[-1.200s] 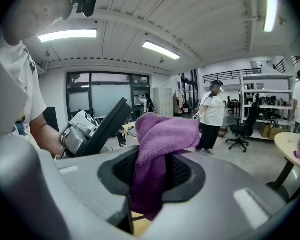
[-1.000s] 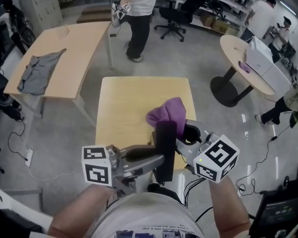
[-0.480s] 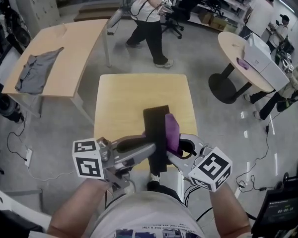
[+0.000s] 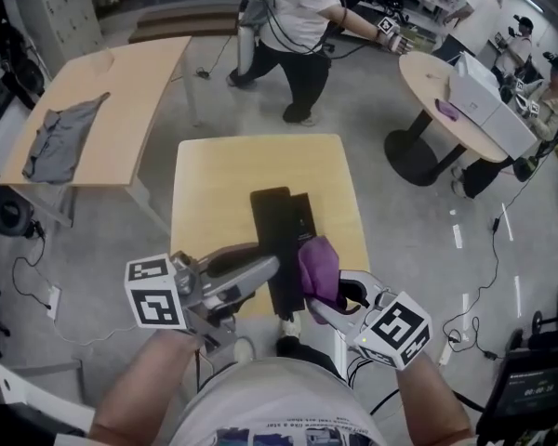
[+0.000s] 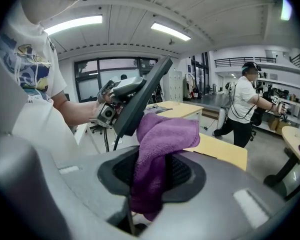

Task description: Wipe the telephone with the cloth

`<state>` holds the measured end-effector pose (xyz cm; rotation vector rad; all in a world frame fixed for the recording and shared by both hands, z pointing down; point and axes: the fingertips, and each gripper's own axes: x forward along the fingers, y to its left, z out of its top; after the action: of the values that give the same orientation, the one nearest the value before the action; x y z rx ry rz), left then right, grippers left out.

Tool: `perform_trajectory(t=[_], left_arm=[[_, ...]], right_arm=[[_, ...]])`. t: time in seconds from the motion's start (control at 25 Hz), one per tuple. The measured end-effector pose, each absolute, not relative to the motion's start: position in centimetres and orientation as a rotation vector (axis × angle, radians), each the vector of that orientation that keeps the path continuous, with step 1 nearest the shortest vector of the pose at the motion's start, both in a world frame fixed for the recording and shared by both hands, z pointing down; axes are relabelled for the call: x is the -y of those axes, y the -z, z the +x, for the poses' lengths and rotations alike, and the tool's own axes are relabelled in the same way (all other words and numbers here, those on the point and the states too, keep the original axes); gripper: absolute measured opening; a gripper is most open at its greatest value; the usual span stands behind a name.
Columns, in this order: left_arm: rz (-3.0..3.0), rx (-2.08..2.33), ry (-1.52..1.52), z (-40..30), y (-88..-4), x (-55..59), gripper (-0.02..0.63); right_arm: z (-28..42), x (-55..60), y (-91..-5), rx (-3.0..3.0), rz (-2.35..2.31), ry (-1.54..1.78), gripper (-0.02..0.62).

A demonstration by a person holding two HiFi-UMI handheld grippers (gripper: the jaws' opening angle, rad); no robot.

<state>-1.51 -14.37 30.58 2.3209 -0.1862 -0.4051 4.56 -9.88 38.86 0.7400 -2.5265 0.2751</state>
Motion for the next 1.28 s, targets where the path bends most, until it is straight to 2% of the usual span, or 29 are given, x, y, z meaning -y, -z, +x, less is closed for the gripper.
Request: perform_trajectory(t=[0.84, 1.28], left_arm=[[2.299, 0.277, 0.390, -2.8, -32.7, 16.5, 0.080], [2.230, 0.367, 0.321, -2.0, -38.0, 18.4, 0.080]], right_arm=[[5.4, 6.3, -40.0, 2.493, 0.795, -0.377, 0.114], [10.9, 9.6, -37.8, 2.512, 1.104, -0.432, 0.114]])
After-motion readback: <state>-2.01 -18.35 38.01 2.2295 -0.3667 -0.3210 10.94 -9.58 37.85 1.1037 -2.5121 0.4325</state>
